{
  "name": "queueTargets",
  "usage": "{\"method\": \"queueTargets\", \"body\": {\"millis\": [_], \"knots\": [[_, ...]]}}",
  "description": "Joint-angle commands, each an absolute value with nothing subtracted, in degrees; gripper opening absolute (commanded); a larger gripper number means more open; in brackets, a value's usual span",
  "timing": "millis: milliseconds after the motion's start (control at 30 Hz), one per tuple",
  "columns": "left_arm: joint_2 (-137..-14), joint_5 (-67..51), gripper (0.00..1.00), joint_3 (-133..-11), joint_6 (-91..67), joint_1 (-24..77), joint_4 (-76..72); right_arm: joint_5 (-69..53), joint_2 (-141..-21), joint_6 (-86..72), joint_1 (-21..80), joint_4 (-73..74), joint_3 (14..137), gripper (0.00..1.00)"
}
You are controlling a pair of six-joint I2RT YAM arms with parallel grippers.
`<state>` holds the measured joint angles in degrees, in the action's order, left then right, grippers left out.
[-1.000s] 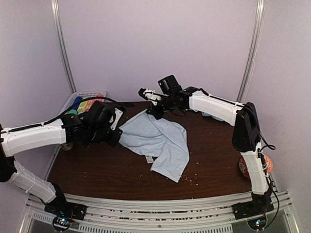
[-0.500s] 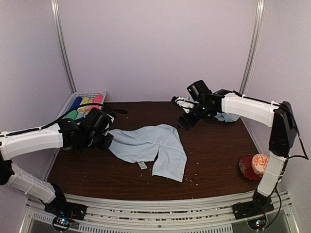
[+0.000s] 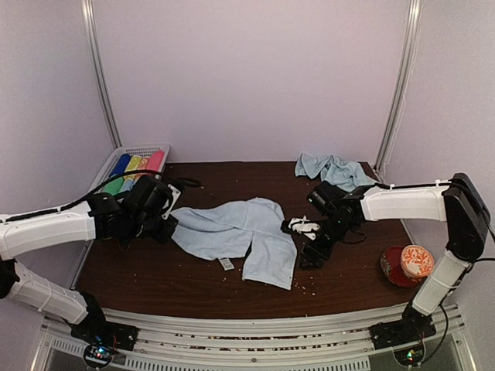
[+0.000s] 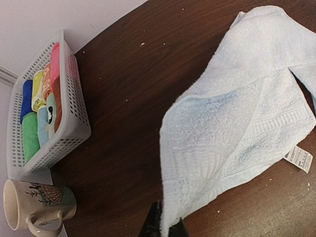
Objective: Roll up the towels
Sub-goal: Pick up the towel from the center of the board.
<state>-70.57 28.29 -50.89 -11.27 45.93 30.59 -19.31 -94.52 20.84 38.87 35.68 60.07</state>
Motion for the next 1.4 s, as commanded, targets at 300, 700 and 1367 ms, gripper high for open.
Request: {"method": "queueTargets", "body": {"millis": [300, 700, 1367], "knots": [[-71.65, 25.84, 0.00, -50.47, -11.36, 42.90, 26.95, -13.71, -99.27, 24.31, 51.43, 30.89, 59.08, 0.82], [-72.06, 25.80, 0.00, -50.36, -11.65, 42.04, 26.92, -9.02, -102.06, 24.32, 53.85, 29.51, 58.77, 0.53], [-61.01, 33.97, 0.00, -48.78, -12.99, 37.97, 25.30, 17.27, -84.14, 35.39, 38.94, 27.49, 53.48, 0.00]]}}
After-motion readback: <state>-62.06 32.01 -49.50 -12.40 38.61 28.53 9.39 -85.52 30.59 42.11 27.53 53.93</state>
